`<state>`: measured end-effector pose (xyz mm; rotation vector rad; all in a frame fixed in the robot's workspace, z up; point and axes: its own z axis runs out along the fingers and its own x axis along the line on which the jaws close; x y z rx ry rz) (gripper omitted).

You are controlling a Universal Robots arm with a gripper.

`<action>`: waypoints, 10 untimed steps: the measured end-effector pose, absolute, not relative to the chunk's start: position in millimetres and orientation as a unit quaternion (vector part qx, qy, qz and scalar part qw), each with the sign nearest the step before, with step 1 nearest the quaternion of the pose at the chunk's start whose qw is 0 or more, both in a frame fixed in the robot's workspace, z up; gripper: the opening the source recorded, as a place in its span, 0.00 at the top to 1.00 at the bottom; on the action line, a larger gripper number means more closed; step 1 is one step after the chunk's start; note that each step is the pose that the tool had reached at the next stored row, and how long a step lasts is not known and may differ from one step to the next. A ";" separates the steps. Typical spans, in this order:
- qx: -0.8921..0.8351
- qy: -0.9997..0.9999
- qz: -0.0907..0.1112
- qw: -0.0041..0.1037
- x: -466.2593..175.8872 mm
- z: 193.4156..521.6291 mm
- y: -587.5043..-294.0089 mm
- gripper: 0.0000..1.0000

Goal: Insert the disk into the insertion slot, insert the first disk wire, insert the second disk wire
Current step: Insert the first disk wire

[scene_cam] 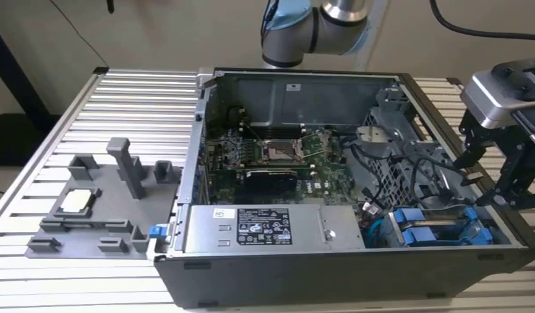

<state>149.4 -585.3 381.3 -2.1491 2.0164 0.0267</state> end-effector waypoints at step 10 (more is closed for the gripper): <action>-0.726 0.680 0.009 0.097 154.2 381.2 -585.4 0.42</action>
